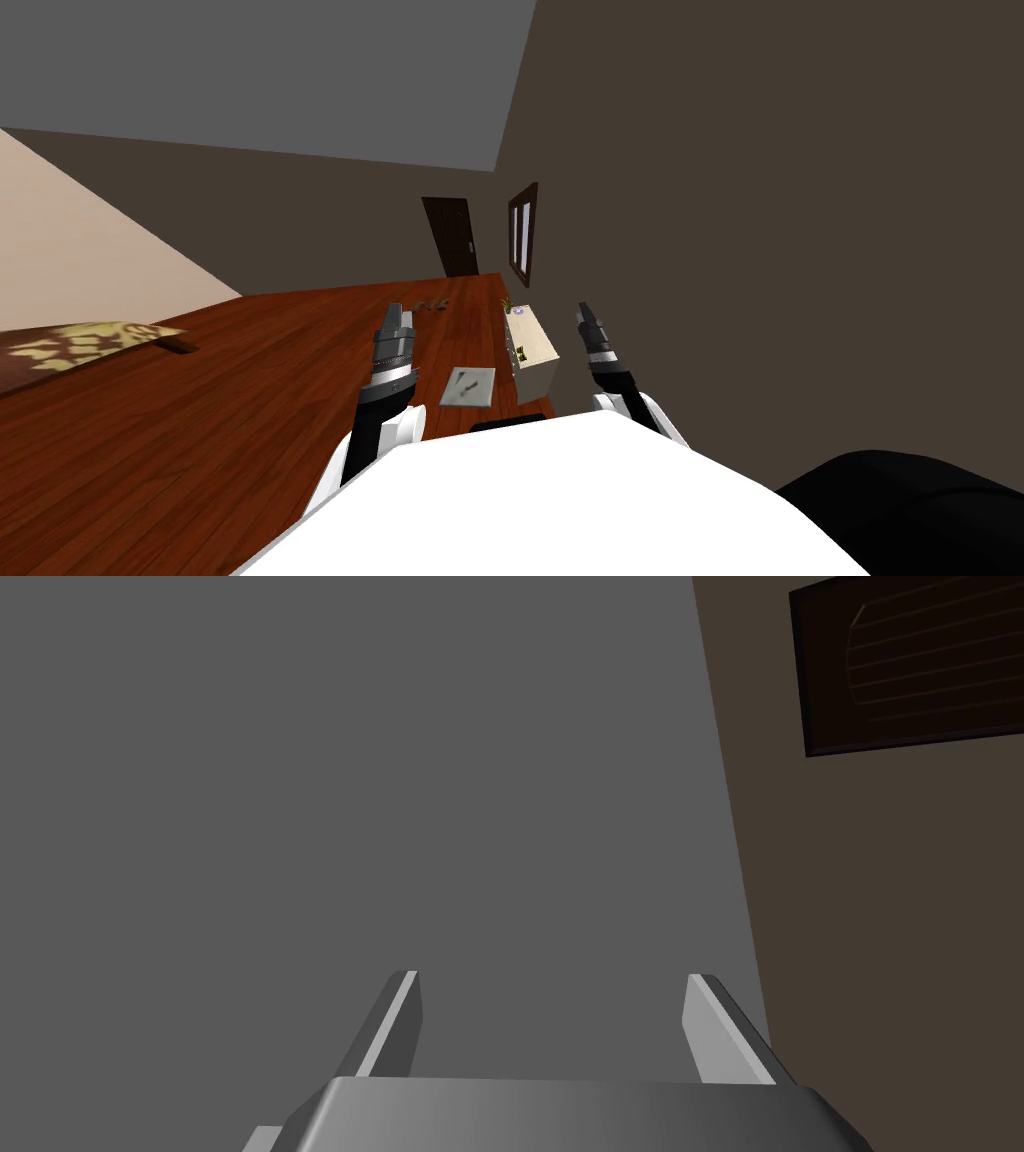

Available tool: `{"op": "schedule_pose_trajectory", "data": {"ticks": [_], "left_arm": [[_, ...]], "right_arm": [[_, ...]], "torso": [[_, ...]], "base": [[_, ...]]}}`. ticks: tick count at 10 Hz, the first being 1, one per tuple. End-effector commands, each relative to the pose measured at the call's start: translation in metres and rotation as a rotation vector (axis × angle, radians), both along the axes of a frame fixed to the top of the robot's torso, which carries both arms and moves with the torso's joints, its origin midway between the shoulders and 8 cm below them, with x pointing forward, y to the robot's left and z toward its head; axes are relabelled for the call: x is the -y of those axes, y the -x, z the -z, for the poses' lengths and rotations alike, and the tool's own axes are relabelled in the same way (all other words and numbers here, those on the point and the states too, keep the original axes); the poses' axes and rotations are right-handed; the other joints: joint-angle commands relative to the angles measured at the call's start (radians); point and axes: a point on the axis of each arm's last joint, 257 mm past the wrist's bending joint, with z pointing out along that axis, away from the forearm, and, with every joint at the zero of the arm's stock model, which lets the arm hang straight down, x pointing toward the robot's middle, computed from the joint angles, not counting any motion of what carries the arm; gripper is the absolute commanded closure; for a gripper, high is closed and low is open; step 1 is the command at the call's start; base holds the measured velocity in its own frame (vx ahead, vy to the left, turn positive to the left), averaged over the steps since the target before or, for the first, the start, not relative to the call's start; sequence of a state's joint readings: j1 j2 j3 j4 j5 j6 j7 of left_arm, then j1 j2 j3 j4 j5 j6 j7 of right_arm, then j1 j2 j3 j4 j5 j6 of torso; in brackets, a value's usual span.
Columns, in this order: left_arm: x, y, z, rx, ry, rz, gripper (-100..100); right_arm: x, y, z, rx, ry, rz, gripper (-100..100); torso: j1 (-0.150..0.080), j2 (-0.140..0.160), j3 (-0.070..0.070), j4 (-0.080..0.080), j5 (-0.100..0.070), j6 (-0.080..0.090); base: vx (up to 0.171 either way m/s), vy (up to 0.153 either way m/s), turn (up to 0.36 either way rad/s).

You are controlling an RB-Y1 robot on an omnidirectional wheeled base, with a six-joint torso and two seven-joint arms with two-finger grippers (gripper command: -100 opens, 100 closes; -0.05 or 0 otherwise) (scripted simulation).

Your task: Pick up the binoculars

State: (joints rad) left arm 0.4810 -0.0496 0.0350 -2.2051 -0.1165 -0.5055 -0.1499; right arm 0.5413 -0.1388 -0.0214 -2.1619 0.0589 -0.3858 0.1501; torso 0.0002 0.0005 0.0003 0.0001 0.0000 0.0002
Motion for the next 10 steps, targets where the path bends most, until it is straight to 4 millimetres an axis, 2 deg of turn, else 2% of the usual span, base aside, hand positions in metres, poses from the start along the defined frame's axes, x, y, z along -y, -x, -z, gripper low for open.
{"op": "schedule_pose_trajectory", "data": {"ticks": [1,2,3,4,5,6,7,8,9,10], "left_arm": [[0.0,0.0,0.0,0.0,0.0,0.0,0],[0.0,0.0,0.0,0.0,0.0,0.0,0],[0.0,0.0,0.0,0.0,0.0,0.0,0],[0.0,0.0,0.0,0.0,0.0,0.0,0],[0.0,0.0,0.0,0.0,0.0,0.0,0],[0.0,0.0,0.0,0.0,0.0,0.0,0],[0.0,0.0,0.0,0.0,0.0,0.0,0],[0.0,0.0,0.0,0.0,0.0,0.0,0],[0.0,0.0,0.0,0.0,0.0,0.0,0],[0.0,0.0,0.0,0.0,0.0,0.0,0]], "right_arm": [[-0.004,-0.007,0.023,-0.05,0.031,-0.012,-100],[-0.007,-0.011,0.042,-0.098,0.06,-0.023,-100],[-0.005,-0.012,0.05,-0.112,0.058,-0.02,-100],[-0.008,-0.015,0.072,-0.164,0.087,-0.03,-100],[-0.007,-0.015,0.075,-0.171,0.086,-0.029,-100],[-0.009,-0.016,0.098,-0.224,0.115,-0.039,-100],[-0.008,-0.016,0.102,-0.232,0.115,-0.037,-100],[-0.01,-0.016,0.126,-0.285,0.145,-0.047,-100],[-0.009,-0.016,0.13,-0.294,0.144,-0.046,-100],[-0.011,-0.015,0.151,-0.343,0.175,-0.056,-100]], "torso": [[0.0,0.0,0.0,0.0,0.0,0.0],[0.0,0.0,0.0,0.0,0.0,-0.001],[0.0,0.0,0.0,0.0,0.0,-0.001],[0.0,0.0,0.0,0.0,0.0,0.0],[0.001,0.0,0.0,0.0,0.0,0.0],[0.0,0.0,0.0,0.0,0.0,0.0],[0.0,0.0,0.0,0.0,0.0,0.0],[0.0,0.0,0.0,0.0,0.0,0.0],[0.001,0.0,0.0,0.0,0.0,0.0],[0.0,0.0,0.0,0.0,0.0,0.0]], "base": [[-0.007,0.012,0.138],[-0.015,0.013,0.252],[-0.01,0.008,0.078],[-0.01,0.018,0.162],[-0.009,0.011,0.077],[-0.012,0.017,0.162],[-0.008,0.012,0.09],[-0.009,0.019,0.194],[-0.008,0.011,0.088],[-0.011,0.022,0.164]]}}
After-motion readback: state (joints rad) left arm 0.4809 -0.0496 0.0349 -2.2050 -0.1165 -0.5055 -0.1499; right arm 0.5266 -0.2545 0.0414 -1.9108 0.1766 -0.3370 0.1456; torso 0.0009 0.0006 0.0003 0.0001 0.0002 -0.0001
